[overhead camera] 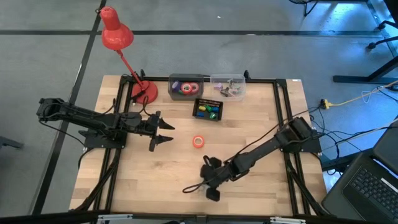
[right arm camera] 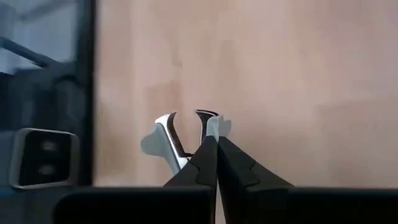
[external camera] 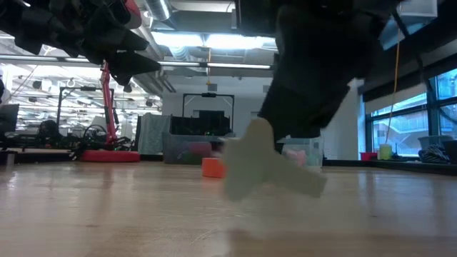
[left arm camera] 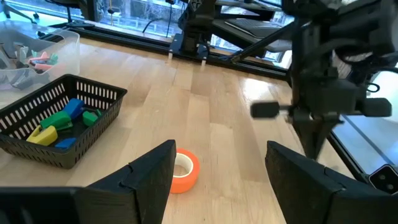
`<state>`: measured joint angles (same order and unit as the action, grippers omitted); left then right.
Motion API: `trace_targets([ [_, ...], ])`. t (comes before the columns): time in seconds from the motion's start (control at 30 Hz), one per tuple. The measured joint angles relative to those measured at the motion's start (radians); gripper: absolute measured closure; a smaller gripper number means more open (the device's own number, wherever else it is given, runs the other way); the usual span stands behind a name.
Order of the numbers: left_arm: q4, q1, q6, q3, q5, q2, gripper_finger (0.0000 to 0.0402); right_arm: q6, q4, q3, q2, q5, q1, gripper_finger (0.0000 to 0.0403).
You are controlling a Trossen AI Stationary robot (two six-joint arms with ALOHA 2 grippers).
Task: Pick and place Stapler, Stapler remover, tape
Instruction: Put the gray staple remover into the transparent bin
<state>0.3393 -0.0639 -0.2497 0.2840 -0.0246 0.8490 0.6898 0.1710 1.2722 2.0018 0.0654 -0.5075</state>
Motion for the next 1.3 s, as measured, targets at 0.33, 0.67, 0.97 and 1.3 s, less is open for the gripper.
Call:
trace_targets([
  [0.33,-0.018,0.000,0.000,0.000,0.000,0.000,0.0162,-0.158,0.707,0.196,-0.077,0.339,0.098,0.0402],
  [0.67,-0.034,0.000,0.000,0.000,0.024,0.000,0.0162,-0.413,0.865,0.170,-0.228,0.307,0.490,0.0403],
  [0.97,-0.019,0.000,0.025,0.000,0.023,0.000,0.0162,-0.528,0.732,0.170,-0.420,0.149,0.841,0.0403],
  [1.3,0.027,0.000,0.028,0.000,0.019,0.000,0.0162,-0.636,0.606,0.168,-0.280,0.069,1.017,0.0403],
])
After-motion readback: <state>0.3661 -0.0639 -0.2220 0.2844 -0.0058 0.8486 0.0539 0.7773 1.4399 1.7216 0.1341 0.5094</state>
